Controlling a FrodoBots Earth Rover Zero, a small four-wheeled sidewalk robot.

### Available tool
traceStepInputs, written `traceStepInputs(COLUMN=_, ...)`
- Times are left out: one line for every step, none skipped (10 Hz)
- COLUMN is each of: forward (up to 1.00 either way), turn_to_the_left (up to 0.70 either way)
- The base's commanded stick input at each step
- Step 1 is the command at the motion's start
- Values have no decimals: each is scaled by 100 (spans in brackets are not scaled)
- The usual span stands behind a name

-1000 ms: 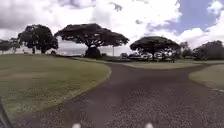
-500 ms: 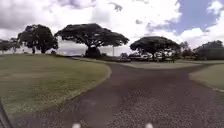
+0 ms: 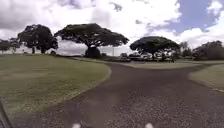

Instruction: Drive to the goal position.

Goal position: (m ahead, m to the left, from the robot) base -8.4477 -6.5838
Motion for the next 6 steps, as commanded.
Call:
traceStepInputs(forward=0, turn_to_the_left=-70)
traceStepInputs(forward=0, turn_to_the_left=-70)
traceStepInputs(forward=0, turn_to_the_left=-70)
traceStepInputs(forward=0, turn_to_the_left=-70)
traceStepInputs(forward=0, turn_to_the_left=-70)
traceStepInputs(forward=0, turn_to_the_left=-70)
